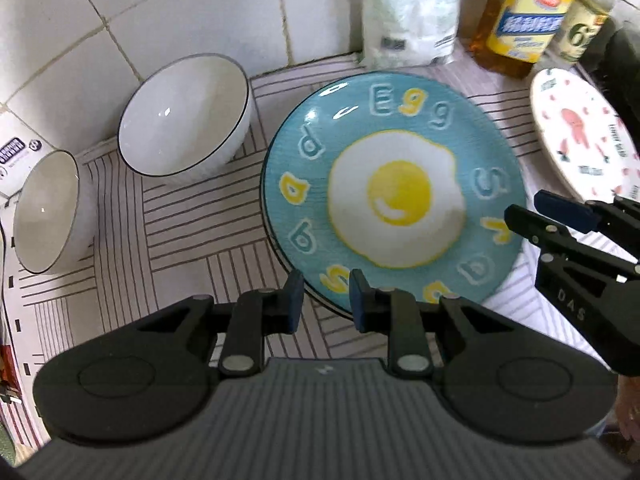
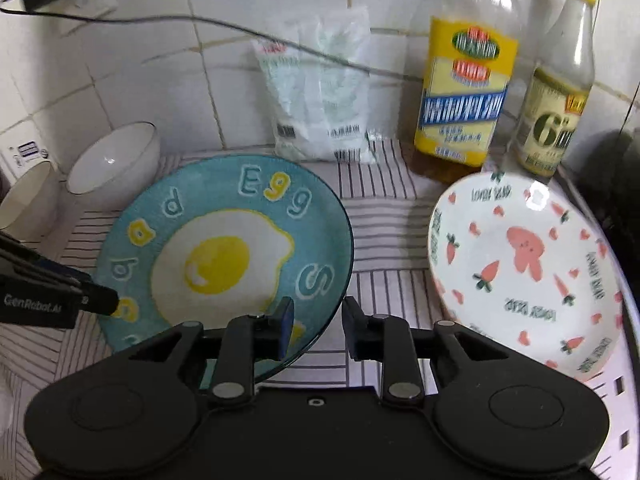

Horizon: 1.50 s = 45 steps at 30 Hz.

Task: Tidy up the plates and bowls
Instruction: 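Carry the blue egg plate onto the white sun-print plate with both tools, then open both tools and lift them off the blue egg plate, then grip the pink bunny plate rim with the left tool while the right tool grips it too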

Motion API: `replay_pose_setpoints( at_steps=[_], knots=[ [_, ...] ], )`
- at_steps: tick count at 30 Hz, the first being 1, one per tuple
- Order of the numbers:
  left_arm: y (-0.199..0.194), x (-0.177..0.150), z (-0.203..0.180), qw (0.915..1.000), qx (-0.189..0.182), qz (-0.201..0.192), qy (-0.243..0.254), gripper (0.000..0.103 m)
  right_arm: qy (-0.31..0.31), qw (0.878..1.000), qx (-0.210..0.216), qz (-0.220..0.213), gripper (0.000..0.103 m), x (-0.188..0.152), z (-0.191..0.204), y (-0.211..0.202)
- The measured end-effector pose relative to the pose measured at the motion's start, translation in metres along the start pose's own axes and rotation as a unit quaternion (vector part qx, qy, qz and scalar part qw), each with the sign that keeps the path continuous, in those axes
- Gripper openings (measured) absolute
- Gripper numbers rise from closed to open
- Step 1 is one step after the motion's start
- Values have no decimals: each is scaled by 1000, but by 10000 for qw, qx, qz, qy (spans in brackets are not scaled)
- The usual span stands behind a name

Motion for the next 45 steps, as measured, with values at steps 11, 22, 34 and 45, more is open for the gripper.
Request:
replay_pose_setpoints(
  at_steps=[11, 22, 34, 45],
  knots=[
    [-82, -25, -37, 9974, -105, -516, 497, 24, 667, 9960, -13, 594, 36, -26, -18, -61],
    [-123, -45, -89, 9948, -447, -502, 762, 33, 214, 9984, -114, 508, 51, -58, -36, -129],
    [-134, -48, -128, 9924, -724, -708, 699, 56, 394, 9976, -123, -563, 68, -81, -81, -176],
    [-89, -23, -154, 9905, -974, -847, 483, 70, 1069, 9785, -467, -1701, 72, -117, -122, -144]
  ],
)
Point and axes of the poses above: each gripper's, at about its wrist camera, not at the fingertips, and y roughly the way its jaws point, z to its left, x to its top, the point moved 4 cm from there along y, roughly the way its jaws point, and after that the axes turned 14 degrees about -y, right-handed, at the moved point
